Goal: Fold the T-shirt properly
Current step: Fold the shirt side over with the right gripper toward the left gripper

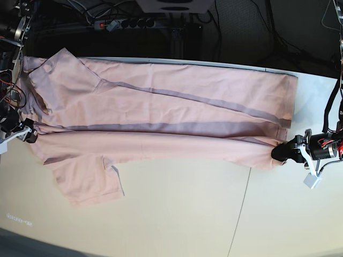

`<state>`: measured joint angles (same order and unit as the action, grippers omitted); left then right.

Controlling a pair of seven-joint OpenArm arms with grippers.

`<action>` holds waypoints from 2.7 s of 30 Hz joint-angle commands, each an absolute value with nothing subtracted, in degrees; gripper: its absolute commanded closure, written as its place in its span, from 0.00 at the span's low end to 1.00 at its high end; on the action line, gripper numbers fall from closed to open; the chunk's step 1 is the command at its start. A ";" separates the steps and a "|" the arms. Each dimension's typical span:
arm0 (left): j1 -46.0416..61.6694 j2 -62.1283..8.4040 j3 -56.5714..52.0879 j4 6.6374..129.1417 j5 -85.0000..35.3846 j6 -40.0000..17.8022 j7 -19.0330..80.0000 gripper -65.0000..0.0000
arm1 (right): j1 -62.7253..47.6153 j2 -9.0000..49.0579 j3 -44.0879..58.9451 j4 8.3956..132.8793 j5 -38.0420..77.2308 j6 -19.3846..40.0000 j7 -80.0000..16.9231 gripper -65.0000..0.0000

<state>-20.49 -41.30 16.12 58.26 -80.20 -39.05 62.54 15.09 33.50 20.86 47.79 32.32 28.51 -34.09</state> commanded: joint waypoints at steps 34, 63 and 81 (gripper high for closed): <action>-21.89 -42.70 15.53 59.09 -78.70 -40.00 62.06 1.00 | 44.10 25.30 21.26 20.12 13.54 28.75 -27.05 0.44; -21.91 -42.70 15.53 59.09 -78.96 -40.00 60.51 1.00 | 40.23 20.32 21.26 21.45 -1.54 29.39 -22.24 1.00; -21.41 -44.05 15.51 63.70 -85.00 -40.00 64.18 1.00 | 27.73 21.80 21.26 50.26 18.09 33.15 -31.70 1.00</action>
